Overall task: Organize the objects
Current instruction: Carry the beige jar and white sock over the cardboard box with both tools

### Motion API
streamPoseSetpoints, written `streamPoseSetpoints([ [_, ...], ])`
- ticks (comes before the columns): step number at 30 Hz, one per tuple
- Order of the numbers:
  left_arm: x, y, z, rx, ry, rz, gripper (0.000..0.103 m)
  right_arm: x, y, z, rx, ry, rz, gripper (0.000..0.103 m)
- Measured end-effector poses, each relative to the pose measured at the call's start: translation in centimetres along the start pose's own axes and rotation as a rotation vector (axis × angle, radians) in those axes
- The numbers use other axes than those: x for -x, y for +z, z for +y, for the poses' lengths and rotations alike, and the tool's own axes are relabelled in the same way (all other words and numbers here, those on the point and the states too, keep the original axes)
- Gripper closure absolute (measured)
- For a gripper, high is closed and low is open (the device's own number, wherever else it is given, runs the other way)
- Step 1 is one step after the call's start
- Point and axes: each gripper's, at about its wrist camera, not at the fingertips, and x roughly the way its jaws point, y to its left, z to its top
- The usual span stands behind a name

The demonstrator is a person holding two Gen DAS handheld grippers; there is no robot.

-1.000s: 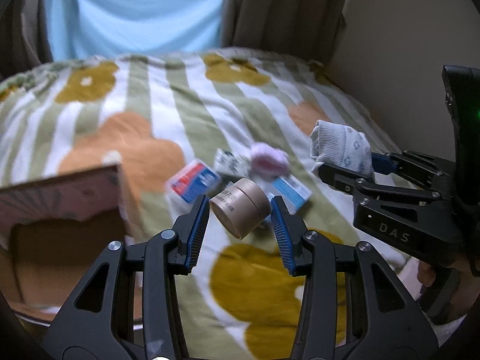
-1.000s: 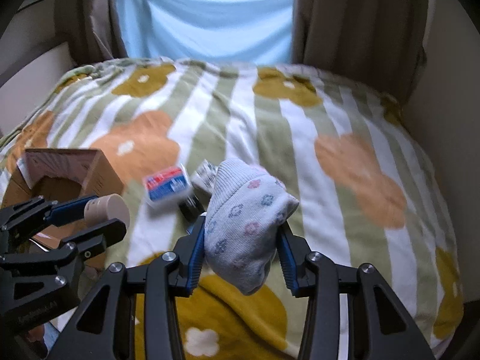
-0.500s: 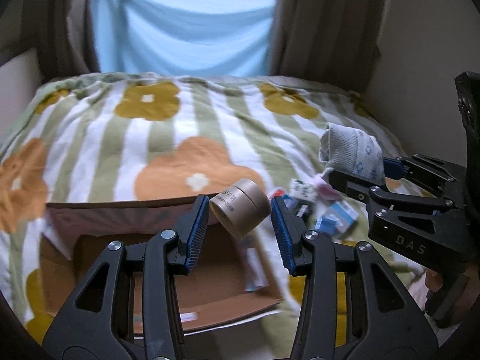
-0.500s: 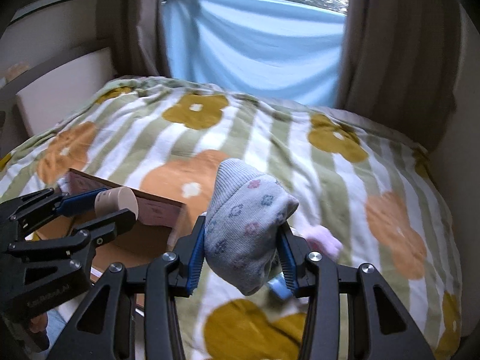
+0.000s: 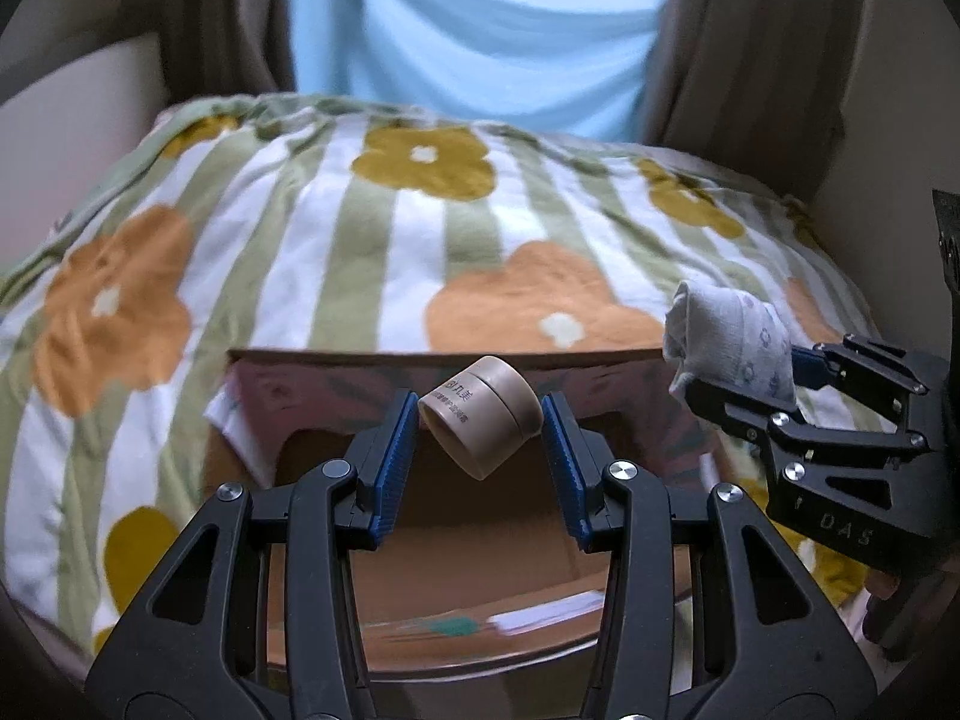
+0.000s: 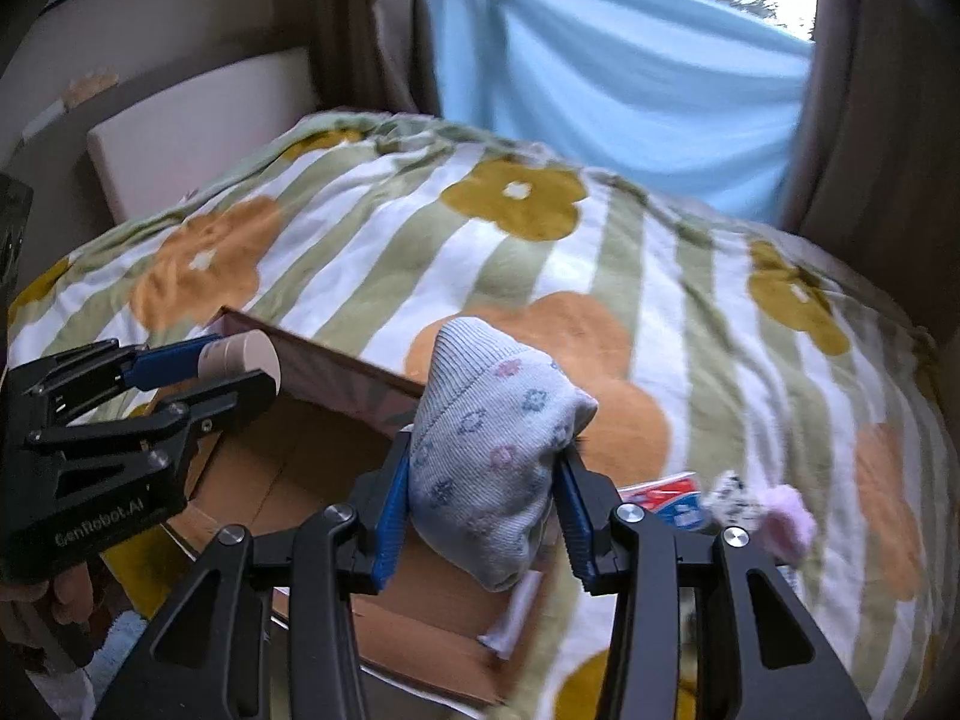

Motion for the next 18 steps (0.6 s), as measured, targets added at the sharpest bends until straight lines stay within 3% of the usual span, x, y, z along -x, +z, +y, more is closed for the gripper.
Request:
streamPoseSetpoints([
  [7,-2.0,-2.3,4.4,0.05,0.018,0.059,0.064,-3.9,-0.5,3.0,0.005,0.059,0.083,0.062],
  [18,-3.6,-4.0,6.0,0.042,0.024,0.108,0.064,-7.3,-2.0,4.9,-0.017,0.1,0.184,0.062],
])
